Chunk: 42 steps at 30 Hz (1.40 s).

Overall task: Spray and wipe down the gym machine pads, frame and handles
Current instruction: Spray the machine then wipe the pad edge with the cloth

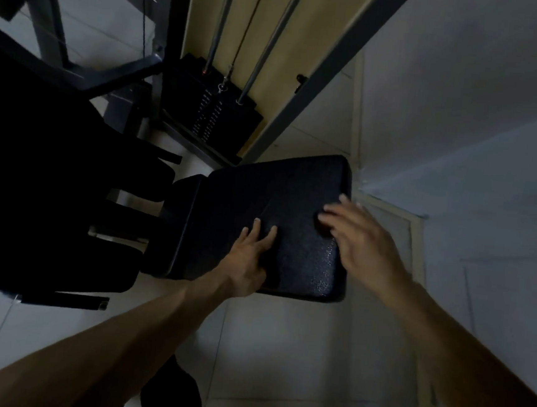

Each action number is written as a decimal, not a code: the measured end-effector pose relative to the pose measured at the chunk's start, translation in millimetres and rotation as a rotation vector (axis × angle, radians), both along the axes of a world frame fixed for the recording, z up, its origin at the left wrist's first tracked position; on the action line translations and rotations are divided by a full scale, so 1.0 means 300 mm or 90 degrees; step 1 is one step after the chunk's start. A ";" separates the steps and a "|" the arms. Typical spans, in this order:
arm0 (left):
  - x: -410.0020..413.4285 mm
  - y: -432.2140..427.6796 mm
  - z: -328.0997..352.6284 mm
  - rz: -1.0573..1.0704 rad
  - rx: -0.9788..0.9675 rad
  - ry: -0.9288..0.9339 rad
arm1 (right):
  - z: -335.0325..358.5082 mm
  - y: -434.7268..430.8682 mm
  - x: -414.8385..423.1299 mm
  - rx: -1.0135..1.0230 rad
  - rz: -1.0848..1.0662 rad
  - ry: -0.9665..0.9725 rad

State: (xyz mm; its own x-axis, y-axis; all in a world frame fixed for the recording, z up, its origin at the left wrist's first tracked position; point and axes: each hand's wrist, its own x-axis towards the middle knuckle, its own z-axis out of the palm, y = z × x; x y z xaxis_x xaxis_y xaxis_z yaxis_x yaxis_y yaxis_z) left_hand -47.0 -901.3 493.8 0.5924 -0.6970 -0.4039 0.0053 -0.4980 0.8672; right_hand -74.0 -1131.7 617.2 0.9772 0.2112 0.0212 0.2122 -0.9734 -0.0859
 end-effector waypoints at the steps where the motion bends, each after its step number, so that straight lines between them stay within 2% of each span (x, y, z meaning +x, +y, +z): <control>1: -0.004 0.000 -0.001 0.012 0.003 0.004 | -0.017 0.028 0.021 0.009 -0.063 -0.013; 3: 0.002 0.001 0.009 0.066 -0.011 0.016 | -0.054 0.082 -0.018 0.015 -0.082 -0.008; 5: 0.024 -0.007 0.031 0.101 -0.016 0.013 | -0.055 0.106 -0.132 0.009 0.016 0.009; 7: 0.047 -0.042 0.064 0.098 -0.022 -0.006 | -0.037 0.085 -0.255 0.035 0.050 0.018; 10: 0.089 -0.120 0.123 0.093 -0.046 -0.032 | -0.036 0.094 -0.336 0.181 -0.070 -0.011; 13: 0.147 -0.190 0.182 0.094 -0.040 -0.065 | -0.079 0.164 -0.289 0.295 -0.226 -0.088; 16: 0.229 -0.247 0.216 0.097 -0.007 -0.058 | -0.084 0.187 -0.148 0.432 -0.388 -0.117; 19: 0.313 -0.286 0.202 0.130 0.056 -0.004 | -0.076 0.139 0.031 0.528 -0.506 -0.116; 24: 0.425 -0.303 0.115 0.163 0.102 0.041 | -0.071 0.023 0.317 0.609 -0.585 -0.060; 27: 0.449 -0.287 0.064 0.161 0.107 0.058 | -0.055 -0.064 0.458 0.527 -0.532 0.062; 31: 0.480 -0.238 0.004 0.204 0.148 0.150 | 0.008 -0.150 0.675 0.269 -0.342 0.427; 33: 0.484 -0.195 -0.047 0.246 0.147 0.216 | 0.000 -0.128 0.766 0.151 -0.264 0.552; 38: 0.457 -0.075 -0.121 0.297 0.164 0.326 | -0.218 0.030 0.916 -0.107 -0.141 0.682; 42: 0.435 -0.048 -0.174 0.301 0.153 0.335 | -0.398 0.180 0.962 -0.159 -0.127 0.703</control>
State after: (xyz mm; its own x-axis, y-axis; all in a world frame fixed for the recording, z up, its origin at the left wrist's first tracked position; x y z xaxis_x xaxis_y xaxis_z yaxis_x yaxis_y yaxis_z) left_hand 83.5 -915.7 441.6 0.4933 -0.2732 -0.8258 0.6500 -0.5151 0.5587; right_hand 214.4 -1077.9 497.8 0.4536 -0.0725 -0.8883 -0.0189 -0.9972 0.0717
